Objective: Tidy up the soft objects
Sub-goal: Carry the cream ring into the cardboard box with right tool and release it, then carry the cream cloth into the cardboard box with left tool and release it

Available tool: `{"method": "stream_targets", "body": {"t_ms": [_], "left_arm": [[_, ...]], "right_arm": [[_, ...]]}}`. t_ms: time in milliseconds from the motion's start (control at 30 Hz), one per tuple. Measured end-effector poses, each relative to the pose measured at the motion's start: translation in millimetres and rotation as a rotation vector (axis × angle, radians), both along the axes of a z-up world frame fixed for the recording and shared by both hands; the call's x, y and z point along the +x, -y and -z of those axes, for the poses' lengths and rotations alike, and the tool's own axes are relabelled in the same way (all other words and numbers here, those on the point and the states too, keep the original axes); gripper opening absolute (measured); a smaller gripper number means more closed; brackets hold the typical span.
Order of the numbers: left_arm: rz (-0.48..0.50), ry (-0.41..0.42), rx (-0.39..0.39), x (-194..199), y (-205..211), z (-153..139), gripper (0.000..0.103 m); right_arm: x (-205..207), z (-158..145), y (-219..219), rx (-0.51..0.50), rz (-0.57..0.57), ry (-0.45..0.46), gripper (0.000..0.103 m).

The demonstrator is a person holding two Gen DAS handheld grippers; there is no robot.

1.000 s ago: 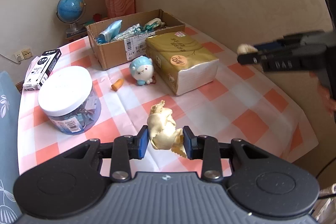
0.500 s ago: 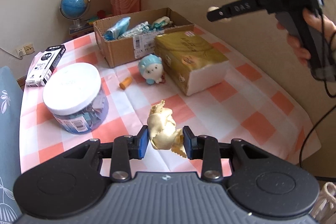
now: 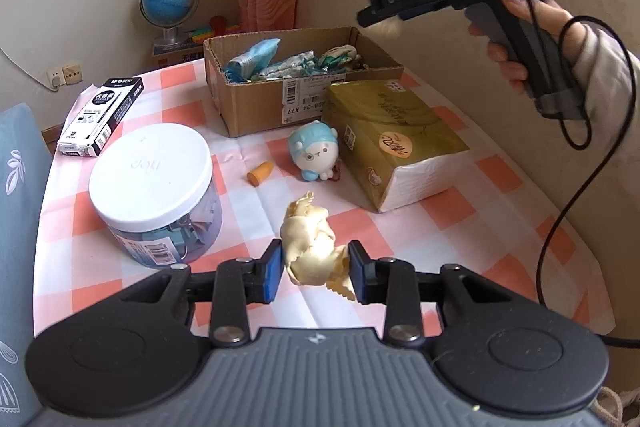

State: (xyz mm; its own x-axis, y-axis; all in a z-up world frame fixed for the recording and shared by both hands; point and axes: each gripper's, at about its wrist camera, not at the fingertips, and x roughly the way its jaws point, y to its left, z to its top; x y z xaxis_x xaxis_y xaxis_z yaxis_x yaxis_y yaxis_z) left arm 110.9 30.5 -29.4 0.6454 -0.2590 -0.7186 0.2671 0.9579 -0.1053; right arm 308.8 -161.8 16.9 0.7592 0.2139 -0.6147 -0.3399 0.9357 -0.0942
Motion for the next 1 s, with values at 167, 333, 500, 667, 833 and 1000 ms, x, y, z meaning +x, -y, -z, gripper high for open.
{"method": "stream_targets", "body": {"t_ms": [167,333,500,667,833,1000], "left_arm": [[0.0,-0.004,0.014,3.3,1.4,0.8,0.033],[0.014,0.009,0.039,4.5,4.0,-4.0,0.033],[0.025,0.022,0.058,6.7,6.0,-11.6,0.033],[0.046,0.038,0.085,12.5,10.1,-24.1,0.033],[0.057,0.054,0.097,28.7,14.3,-41.0,0.033],[0.063,0.086,0.109,54.2,24.4,-63.9,0.033]], "right_arm": [[-4.7,5.0,4.3,0.046,0.004,-0.009,0.092],[-29.6,2.4,12.9,0.073,0.03,-0.032,0.101],[-63.8,-4.8,20.8,0.105,0.04,-0.042,0.103],[-98.1,-7.8,27.7,0.133,0.056,-0.053,0.103],[-133.6,-2.7,31.0,0.157,0.067,-0.05,0.103],[-161.5,10.0,31.6,0.188,0.045,-0.071,0.103]]}}
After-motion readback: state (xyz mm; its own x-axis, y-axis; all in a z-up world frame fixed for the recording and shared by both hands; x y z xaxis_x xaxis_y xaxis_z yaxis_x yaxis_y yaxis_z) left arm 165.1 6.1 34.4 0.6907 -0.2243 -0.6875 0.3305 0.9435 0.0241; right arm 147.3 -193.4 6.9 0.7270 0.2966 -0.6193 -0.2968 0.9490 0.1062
